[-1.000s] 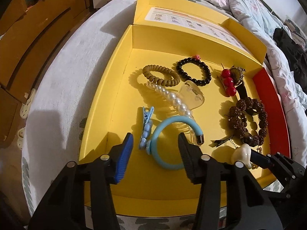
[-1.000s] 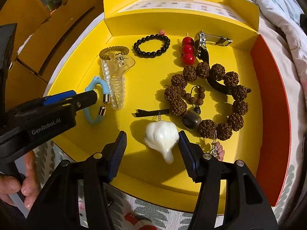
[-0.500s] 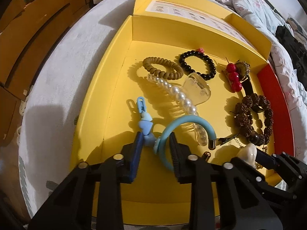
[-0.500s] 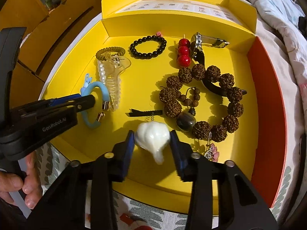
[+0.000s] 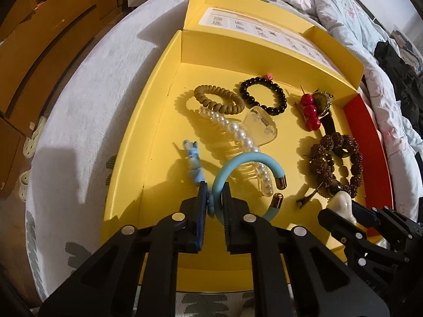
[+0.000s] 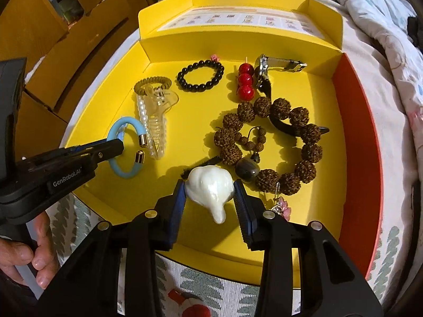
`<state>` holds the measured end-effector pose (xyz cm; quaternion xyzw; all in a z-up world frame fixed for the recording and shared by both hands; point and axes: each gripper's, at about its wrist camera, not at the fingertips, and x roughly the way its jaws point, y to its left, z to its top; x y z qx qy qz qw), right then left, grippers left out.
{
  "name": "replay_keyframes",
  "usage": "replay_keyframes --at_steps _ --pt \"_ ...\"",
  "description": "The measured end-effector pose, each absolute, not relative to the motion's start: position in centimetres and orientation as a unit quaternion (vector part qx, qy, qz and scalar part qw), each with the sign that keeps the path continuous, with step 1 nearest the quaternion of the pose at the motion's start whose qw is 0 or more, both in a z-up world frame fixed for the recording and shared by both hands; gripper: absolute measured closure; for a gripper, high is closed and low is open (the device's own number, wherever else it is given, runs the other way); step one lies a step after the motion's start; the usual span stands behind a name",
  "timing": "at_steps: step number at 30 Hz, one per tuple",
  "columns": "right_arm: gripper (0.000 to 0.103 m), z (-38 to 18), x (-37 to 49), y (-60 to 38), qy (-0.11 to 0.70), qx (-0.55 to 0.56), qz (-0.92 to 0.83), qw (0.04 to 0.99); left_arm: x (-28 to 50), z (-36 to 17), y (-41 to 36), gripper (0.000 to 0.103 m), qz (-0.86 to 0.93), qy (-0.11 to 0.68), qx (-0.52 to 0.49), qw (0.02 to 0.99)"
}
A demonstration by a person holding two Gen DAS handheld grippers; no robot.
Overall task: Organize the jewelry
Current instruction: 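Grasp the white bulb ornament with the right tool while the left tool grasps the light-blue bangle, then carry the ornament and bangle out of the box and release them on the bedspread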
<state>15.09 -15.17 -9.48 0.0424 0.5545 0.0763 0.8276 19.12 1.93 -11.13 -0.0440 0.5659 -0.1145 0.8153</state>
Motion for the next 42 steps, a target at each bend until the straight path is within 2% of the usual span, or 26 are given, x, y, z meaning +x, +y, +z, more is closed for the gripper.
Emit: replay_keyframes --at_steps 23,31,42 --pt "0.064 -4.8 12.3 -16.8 0.520 0.075 0.090 0.846 16.8 -6.9 2.8 0.092 -0.133 0.531 -0.078 0.833" --pt "0.064 -2.2 8.6 -18.4 0.505 0.085 0.087 0.855 13.7 -5.6 3.2 0.092 -0.140 0.525 -0.074 0.836" --pt "0.064 -2.4 2.5 -21.6 0.517 0.093 0.056 0.849 9.4 -5.6 4.6 0.092 -0.117 0.530 -0.062 0.838"
